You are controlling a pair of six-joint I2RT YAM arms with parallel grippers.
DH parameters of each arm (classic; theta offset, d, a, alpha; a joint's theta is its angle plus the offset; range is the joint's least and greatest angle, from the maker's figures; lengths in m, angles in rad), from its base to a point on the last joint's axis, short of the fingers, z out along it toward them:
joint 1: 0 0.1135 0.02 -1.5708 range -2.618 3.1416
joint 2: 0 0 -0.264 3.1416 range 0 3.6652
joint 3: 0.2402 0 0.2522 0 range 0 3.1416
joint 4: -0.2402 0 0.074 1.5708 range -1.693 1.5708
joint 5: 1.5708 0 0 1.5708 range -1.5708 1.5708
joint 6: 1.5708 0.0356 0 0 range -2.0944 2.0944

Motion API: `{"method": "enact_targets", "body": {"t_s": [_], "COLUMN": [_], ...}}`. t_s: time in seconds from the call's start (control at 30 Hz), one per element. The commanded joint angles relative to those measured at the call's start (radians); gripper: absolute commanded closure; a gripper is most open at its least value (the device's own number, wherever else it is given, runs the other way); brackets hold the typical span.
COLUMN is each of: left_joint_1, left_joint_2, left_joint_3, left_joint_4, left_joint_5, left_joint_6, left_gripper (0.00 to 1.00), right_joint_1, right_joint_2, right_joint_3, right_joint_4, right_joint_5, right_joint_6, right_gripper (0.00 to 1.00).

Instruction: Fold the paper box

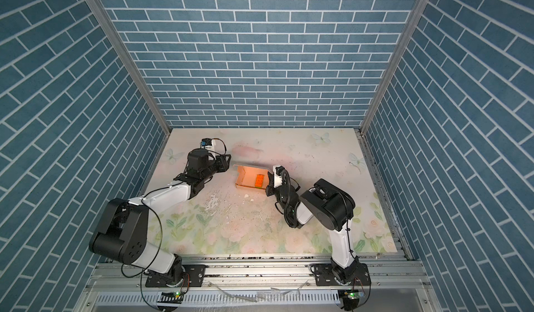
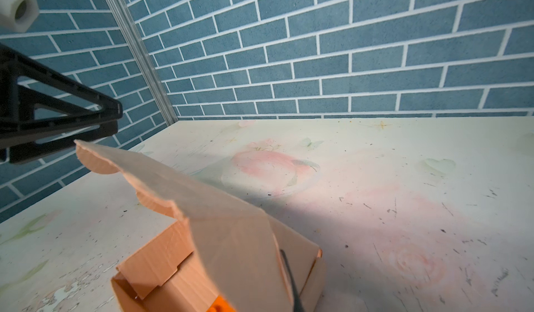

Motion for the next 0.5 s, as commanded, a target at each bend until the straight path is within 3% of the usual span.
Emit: {"method": "enact_targets", "body": {"t_s": [0.0, 0.47], "left_joint_1": [0.001, -0.066], "left_joint_2": [0.043, 0.104], "left_joint_3": [0.057, 0.11], "left_joint_4": [-0.059, -0.128], "left_joint_5": [0.067, 0.09], "left_joint_6": [0.015, 0.082], "left_gripper": [0.5, 0.51], "right_joint_1": [0.004, 0.012], "right_joint_2": [-0.003, -0.054], "right_joint_3": [-0.022, -0.044], "right_joint_4": [-0.132, -0.213], "right_joint_5": [-0.038, -0.076], "right_joint_6": [0.009, 0.018], "right_gripper": [1.0, 1.0]}}
